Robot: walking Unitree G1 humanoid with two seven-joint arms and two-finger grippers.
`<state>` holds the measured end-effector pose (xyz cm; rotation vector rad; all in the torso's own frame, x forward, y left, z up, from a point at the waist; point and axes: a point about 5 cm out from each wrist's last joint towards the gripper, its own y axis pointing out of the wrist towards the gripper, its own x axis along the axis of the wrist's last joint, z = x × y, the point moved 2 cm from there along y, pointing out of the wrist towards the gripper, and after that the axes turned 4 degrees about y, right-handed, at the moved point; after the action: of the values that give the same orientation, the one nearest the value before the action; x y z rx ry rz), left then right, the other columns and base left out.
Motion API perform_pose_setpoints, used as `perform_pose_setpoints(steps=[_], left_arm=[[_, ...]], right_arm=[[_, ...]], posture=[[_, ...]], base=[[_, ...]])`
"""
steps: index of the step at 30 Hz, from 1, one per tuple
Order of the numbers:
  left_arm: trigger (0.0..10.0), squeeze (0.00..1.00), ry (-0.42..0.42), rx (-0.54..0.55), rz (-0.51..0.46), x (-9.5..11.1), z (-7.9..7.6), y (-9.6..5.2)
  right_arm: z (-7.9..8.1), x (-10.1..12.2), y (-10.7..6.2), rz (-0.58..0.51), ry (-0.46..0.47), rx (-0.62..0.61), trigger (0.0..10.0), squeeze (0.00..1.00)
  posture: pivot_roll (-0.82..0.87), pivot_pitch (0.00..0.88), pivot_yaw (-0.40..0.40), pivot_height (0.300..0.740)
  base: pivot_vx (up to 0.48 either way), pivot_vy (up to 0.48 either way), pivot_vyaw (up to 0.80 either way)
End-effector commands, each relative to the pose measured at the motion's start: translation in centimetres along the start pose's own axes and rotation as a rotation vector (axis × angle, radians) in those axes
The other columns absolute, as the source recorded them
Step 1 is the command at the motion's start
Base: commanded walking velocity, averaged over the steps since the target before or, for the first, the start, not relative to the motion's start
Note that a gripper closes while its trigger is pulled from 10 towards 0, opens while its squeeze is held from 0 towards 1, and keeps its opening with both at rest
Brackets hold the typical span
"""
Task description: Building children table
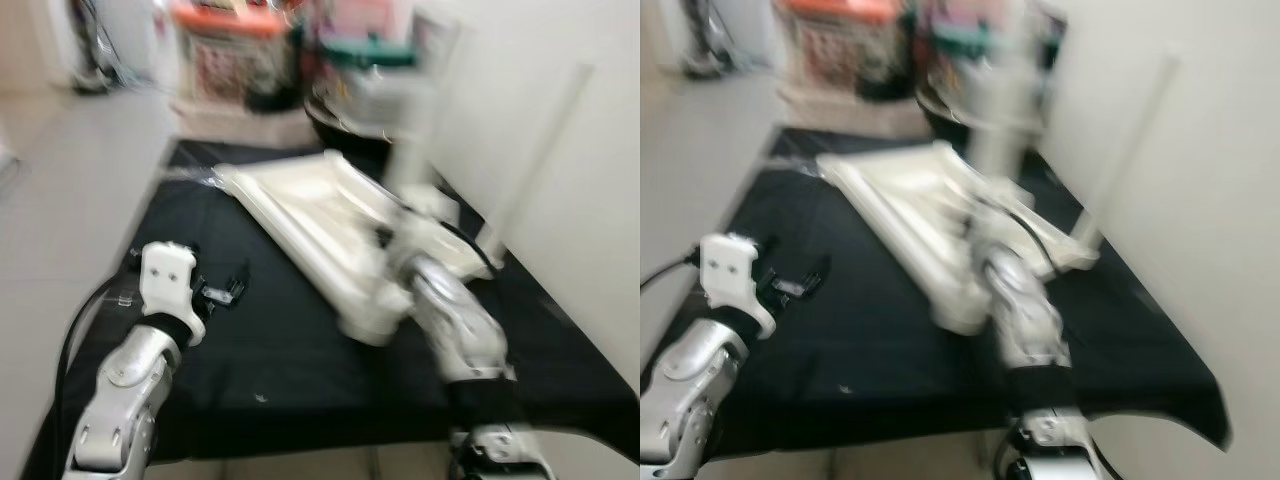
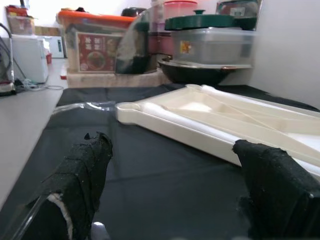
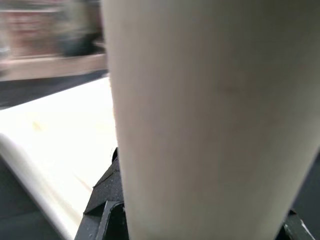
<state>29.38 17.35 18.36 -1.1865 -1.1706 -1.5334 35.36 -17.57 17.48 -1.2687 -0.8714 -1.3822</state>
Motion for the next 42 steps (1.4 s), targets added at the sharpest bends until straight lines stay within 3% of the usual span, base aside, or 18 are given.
perform_pose_setpoints(steps=[1, 3, 4, 5, 7, 10, 11, 13, 16, 18, 21, 28, 32, 33, 34, 38, 39, 42], left_arm=[[10.0, 0.00, -0.009, -0.044, -0.009, 0.2, -1.1, 0.5], [10.0, 0.00, -0.009, -0.044, -0.009, 0.2, -1.1, 0.5], [10.0, 0.00, -0.010, -0.051, -0.010, 0.2, -1.3, 0.6], [10.0, 0.00, -0.010, -0.051, -0.010, 0.2, -1.3, 0.6], [10.0, 0.00, -0.011, -0.065, -0.014, 0.3, -1.6, 0.8], [10.0, 0.00, -0.011, -0.067, -0.015, 0.4, -1.6, 0.9], [10.0, 0.00, -0.011, -0.068, -0.017, 0.4, -1.6, 1.0], [10.0, 0.00, -0.011, -0.068, -0.020, 0.5, -1.6, 1.0], [10.0, 0.00, -0.012, -0.068, -0.020, 0.4, -1.6, 1.1], [10.0, 0.00, -0.013, -0.067, -0.024, 0.5, -1.6, 1.1], [10.0, 0.00, -0.013, -0.066, -0.026, 0.5, -1.6, 1.2], [10.0, 0.00, -0.009, -0.048, -0.027, 0.5, -1.4, 0.8], [10.0, 0.00, -0.009, -0.045, -0.024, 0.5, -1.3, 0.6], [10.0, 0.00, -0.008, -0.044, -0.022, 0.4, -1.3, 0.5], [10.0, 0.00, -0.008, -0.044, -0.021, 0.4, -1.3, 0.5], [10.0, 0.00, -0.009, -0.043, -0.019, 0.3, -1.3, 0.5], [10.0, 0.00, -0.009, -0.043, -0.019, 0.3, -1.3, 0.5], [10.0, 0.00, -0.015, -0.050, -0.018, 0.3, -1.6, 0.6]], right_arm=[[2.7, -3.2, -1.6, 0.165, 0.017, 0.128, 10.0, 0.00], [2.7, -3.2, -1.6, 0.165, 0.017, 0.128, 10.0, 0.00], [4.2, -2.6, -2.0, 0.132, 0.058, 0.233, 10.0, 1.00], [4.2, -2.6, -2.0, 0.132, 0.058, 0.233, 10.0, 1.00], [7.3, -0.9, -2.7, 0.092, 0.155, 0.520, 10.0, 0.92], [7.7, -0.3, -2.8, 0.078, 0.161, 0.577, 10.0, 0.92], [8.1, 0.4, -3.0, 0.050, 0.161, 0.648, 10.0, 0.00], [9.0, 1.9, -4.7, 0.027, 0.163, 0.919, 10.0, 0.00], [9.1, 2.3, -5.7, 0.023, 0.144, 1.041, 10.0, 0.00], [9.3, 1.7, -7.6, 0.054, 0.020, 1.286, 10.0, 0.00], [9.3, 0.7, -8.0, 0.075, -0.072, 1.366, 10.0, 0.00], [10.4, -1.1, -3.3, 0.123, -0.160, 1.171, 10.0, 0.00], [10.4, -0.7, -2.5, 0.105, -0.133, 1.109, 9.5, 0.00], [9.5, -0.5, -1.4, 0.103, -0.085, 1.003, 0.0, 0.00], [9.0, -0.6, -1.0, 0.111, -0.070, 0.956, 0.0, 0.00], [1.8, -3.3, 2.5, 0.208, -0.030, 0.201, 0.0, 0.00], [1.8, -3.3, 2.5, 0.208, -0.030, 0.201, 0.0, 0.00], [-1.2, -4.7, 1.3, 0.204, -0.036, -0.056, 0.0, 0.00]], posture=[[0.12, 0.000, -0.148, 0.740], [0.12, 0.000, -0.148, 0.740], [0.12, 0.000, -0.140, 0.740], [0.12, 0.000, -0.140, 0.740], [0.11, 0.000, -0.140, 0.740], [0.11, 0.000, -0.140, 0.740], [0.11, 0.000, -0.142, 0.740], [0.11, 0.000, -0.140, 0.740], [0.11, 0.000, -0.143, 0.740], [0.12, 0.000, -0.150, 0.740], [0.12, 0.000, -0.157, 0.740], [0.15, 0.000, -0.180, 0.740], [0.15, 0.000, -0.179, 0.740], [0.14, 0.000, -0.179, 0.740], [0.14, 0.000, -0.179, 0.740], [0.13, 0.000, -0.175, 0.740], [0.13, 0.000, -0.175, 0.740], [0.13, 0.000, -0.166, 0.740]], base=[[0.000, 0.000, 0.00], [0.000, 0.000, 0.00], [0.000, 0.000, 0.00], [0.000, 0.000, 0.00], [0.000, 0.000, 0.00], [0.000, 0.000, 0.00], [0.000, 0.000, 0.00], [0.000, 0.000, 0.00], [0.000, 0.000, 0.00], [0.000, 0.000, 0.00], [0.000, 0.000, 0.00], [0.000, 0.000, 0.00], [0.000, 0.000, 0.00], [0.000, 0.000, 0.00], [0.000, 0.000, 0.00], [0.000, 0.000, 0.00], [0.000, 0.000, 0.00], [0.000, 0.000, 0.00]])
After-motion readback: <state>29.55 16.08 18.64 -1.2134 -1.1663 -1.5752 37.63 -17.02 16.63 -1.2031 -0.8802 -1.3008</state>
